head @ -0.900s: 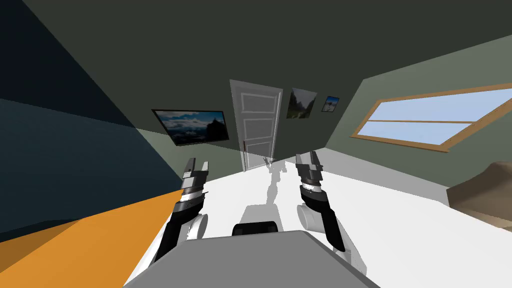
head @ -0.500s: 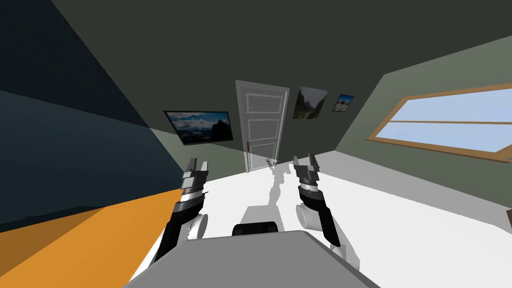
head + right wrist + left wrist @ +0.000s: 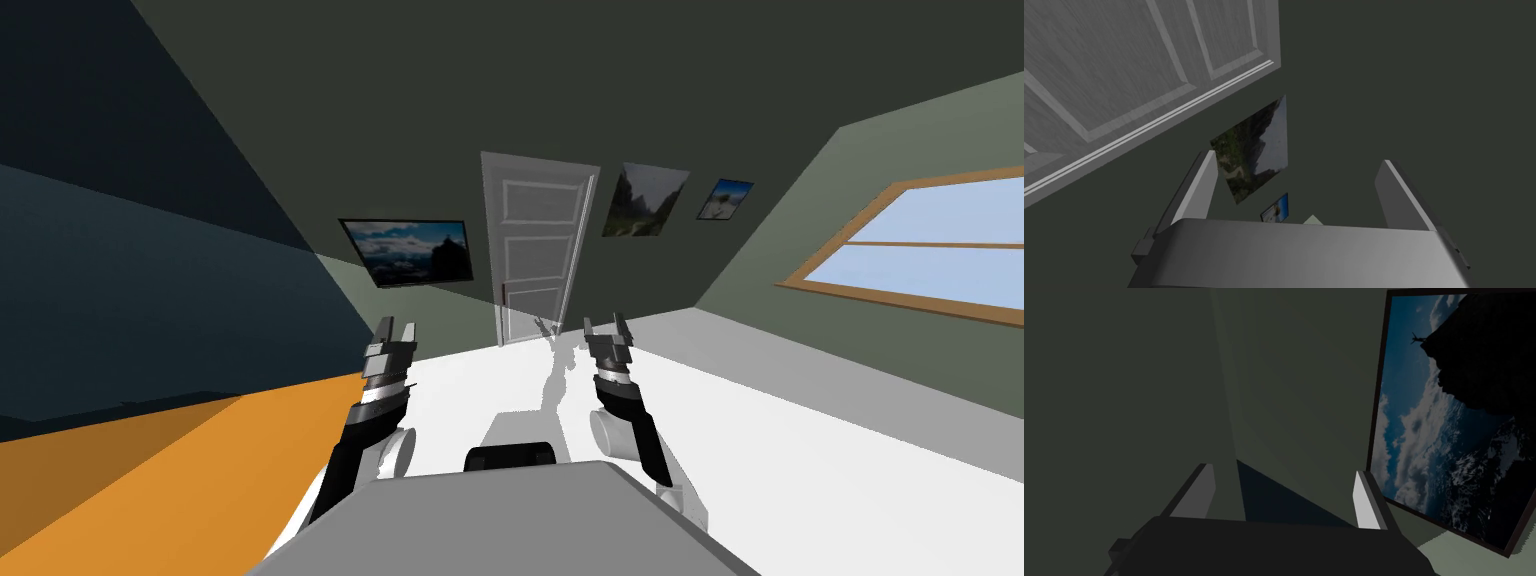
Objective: Pull the door open
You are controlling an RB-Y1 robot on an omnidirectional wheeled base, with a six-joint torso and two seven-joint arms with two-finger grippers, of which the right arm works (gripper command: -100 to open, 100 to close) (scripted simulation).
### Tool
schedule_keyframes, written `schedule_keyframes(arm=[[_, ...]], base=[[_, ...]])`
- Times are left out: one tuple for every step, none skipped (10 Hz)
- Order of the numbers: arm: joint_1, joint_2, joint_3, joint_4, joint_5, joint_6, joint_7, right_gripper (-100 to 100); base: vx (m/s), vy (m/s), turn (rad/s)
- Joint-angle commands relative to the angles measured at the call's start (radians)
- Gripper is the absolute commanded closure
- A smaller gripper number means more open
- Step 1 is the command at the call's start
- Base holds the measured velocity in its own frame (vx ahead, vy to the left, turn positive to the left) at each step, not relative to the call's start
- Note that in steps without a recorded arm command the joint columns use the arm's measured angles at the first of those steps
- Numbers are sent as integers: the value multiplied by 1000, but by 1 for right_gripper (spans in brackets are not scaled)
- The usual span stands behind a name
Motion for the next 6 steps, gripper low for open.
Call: schedule_keyframes(arm=[[-7, -2, 2, 29, -13, -7, -22, -100], [-15, -7, 3, 64, -33, -14, -53, -100], [-19, -9, 3, 83, -43, -18, -69, -100], [-23, -11, 4, 102, -53, -22, -85, -100], [-27, -13, 4, 121, -63, -26, -101, -100], [-32, -16, 4, 141, -74, -30, -117, -100]], base=[[74, 9, 104], [109, 19, 192], [117, 21, 201], [105, 8, 128], [110, 10, 127], [111, 10, 120]])
